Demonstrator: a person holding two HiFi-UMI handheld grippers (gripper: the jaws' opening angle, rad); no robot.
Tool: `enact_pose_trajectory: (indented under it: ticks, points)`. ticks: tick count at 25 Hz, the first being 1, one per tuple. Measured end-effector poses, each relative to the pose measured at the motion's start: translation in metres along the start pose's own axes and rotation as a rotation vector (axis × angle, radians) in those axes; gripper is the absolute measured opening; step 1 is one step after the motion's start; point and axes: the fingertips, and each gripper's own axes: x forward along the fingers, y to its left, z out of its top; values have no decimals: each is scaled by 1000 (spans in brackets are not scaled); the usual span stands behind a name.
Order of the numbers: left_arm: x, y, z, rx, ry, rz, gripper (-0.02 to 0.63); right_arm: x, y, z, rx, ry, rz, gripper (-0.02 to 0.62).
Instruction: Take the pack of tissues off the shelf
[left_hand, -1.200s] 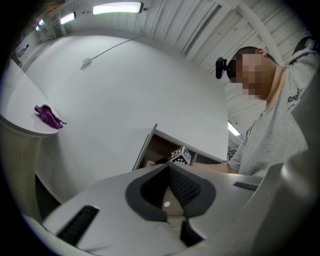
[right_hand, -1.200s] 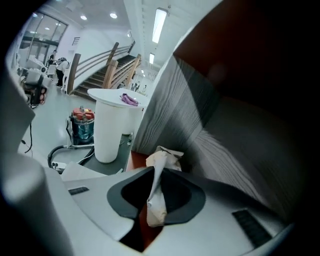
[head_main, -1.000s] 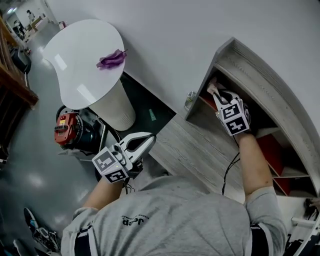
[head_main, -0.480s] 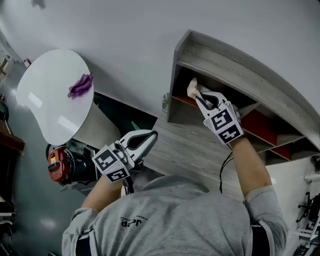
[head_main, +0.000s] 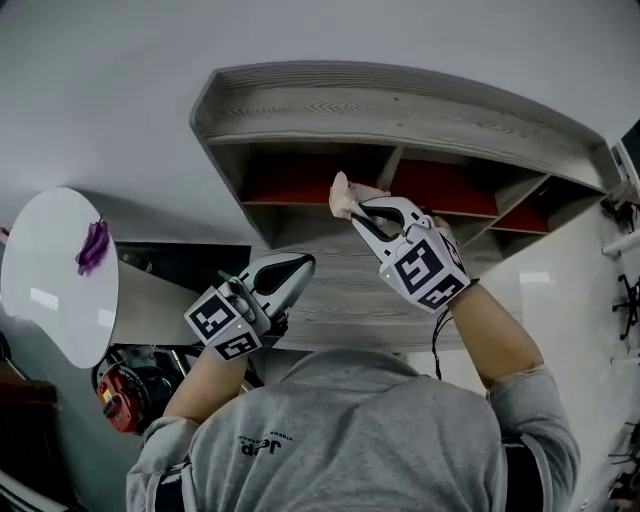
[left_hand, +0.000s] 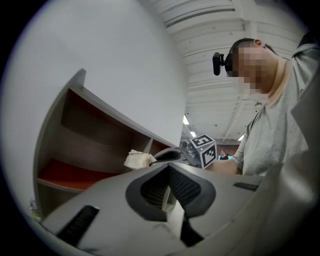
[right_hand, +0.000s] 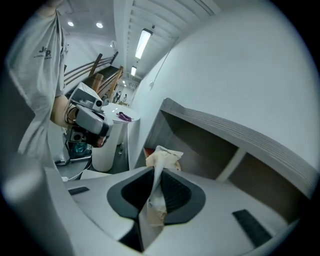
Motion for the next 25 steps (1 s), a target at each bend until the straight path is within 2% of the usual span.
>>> enact_pose_trajectory:
  ticks: [13, 25]
  points:
    - [163, -88, -48, -13, 113, -250, 11, -148, -53, -116, 144, 50, -180, 77]
    - [291, -175, -100, -13, 198, -468, 11, -275, -84, -228, 282, 124, -368, 77]
